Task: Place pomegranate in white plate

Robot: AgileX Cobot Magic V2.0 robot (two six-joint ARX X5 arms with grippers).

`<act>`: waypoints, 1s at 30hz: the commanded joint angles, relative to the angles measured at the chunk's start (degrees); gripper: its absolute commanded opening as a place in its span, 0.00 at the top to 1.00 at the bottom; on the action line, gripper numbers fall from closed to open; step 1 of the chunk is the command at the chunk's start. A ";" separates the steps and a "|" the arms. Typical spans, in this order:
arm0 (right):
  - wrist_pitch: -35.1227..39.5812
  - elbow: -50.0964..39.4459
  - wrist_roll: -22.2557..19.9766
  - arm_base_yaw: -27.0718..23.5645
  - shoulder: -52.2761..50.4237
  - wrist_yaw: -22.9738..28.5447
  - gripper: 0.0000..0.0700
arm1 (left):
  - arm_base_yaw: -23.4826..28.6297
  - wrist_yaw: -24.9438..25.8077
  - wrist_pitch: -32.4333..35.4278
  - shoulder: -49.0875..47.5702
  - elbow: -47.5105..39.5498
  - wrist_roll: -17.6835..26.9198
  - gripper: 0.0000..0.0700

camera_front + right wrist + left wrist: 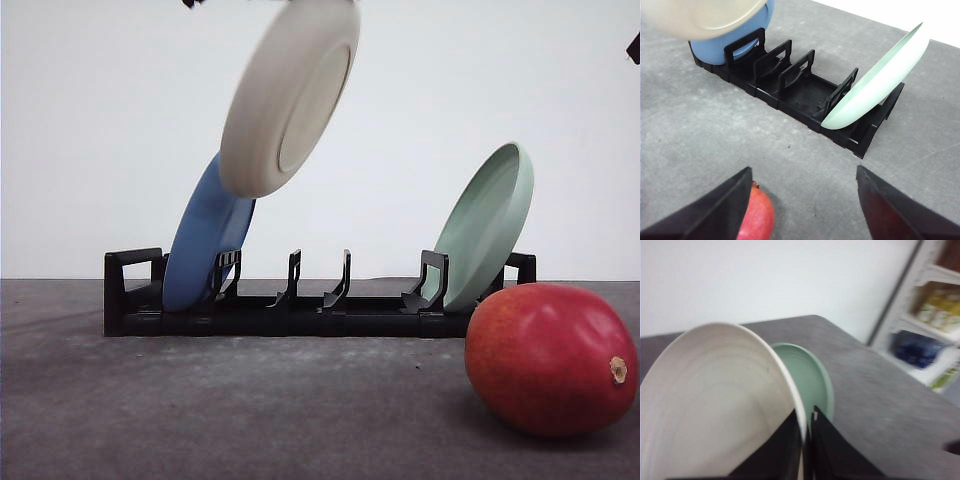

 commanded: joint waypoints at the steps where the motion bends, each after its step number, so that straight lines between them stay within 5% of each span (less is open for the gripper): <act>1: 0.61 0.94 0.43 0.26 0.07 0.00 0.40 | -0.65 1.72 -0.08 -0.97 0.65 -2.92 0.99; 5: 0.59 0.94 2.06 0.26 0.07 0.00 0.40 | -0.98 4.09 1.49 -5.32 -2.82 -3.71 0.99; 17: 0.55 0.94 2.35 0.26 0.07 0.00 0.40 | -4.01 4.30 23.61 -19.92 -26.14 -7.93 0.99; 20: 0.55 0.94 2.31 0.26 0.07 0.07 0.40 | -4.56 4.04 24.69 -22.07 -30.43 -8.06 0.99; 24: 0.51 0.94 2.33 0.26 0.07 0.10 0.40 | -5.85 4.58 24.01 -23.26 -34.08 -2.28 0.99; 30: 0.50 0.94 2.33 0.24 0.09 0.50 0.40 | -8.89 5.61 16.23 -22.58 -34.51 12.57 0.99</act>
